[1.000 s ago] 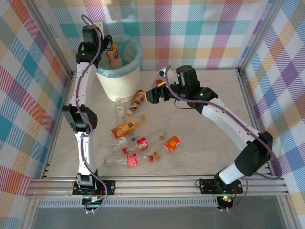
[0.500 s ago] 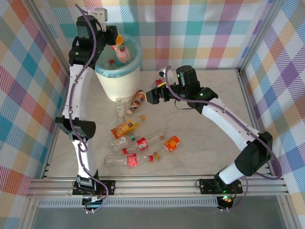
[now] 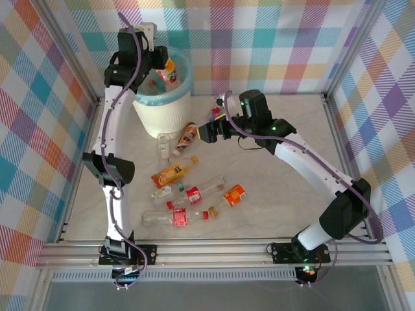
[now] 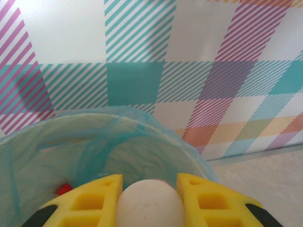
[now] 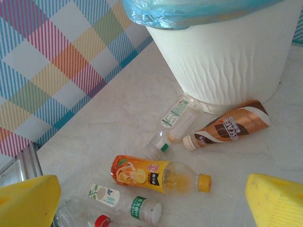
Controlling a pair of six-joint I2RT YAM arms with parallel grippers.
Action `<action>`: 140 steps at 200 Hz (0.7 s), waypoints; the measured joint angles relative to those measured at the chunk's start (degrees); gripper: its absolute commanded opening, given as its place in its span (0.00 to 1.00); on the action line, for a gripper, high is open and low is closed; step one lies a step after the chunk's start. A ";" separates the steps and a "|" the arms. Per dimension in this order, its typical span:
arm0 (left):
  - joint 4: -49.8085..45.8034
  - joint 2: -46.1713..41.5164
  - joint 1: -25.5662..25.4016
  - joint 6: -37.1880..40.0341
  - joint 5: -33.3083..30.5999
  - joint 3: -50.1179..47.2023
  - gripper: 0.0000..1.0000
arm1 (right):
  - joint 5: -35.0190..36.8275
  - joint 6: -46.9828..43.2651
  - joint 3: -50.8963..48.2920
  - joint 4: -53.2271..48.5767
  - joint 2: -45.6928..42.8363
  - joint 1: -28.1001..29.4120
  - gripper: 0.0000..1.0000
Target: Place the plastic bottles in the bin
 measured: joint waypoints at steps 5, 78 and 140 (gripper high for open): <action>0.37 0.24 0.00 0.02 -0.44 0.07 0.06 | 0.00 -0.02 0.00 -0.02 0.00 0.00 1.00; 2.40 1.27 0.94 -2.27 -4.50 0.39 0.03 | -0.35 -0.07 0.00 -1.05 0.44 0.00 1.00; -0.70 -1.36 3.69 -3.63 -4.79 -0.55 0.02 | -0.85 -0.02 0.00 -1.27 1.46 0.00 1.00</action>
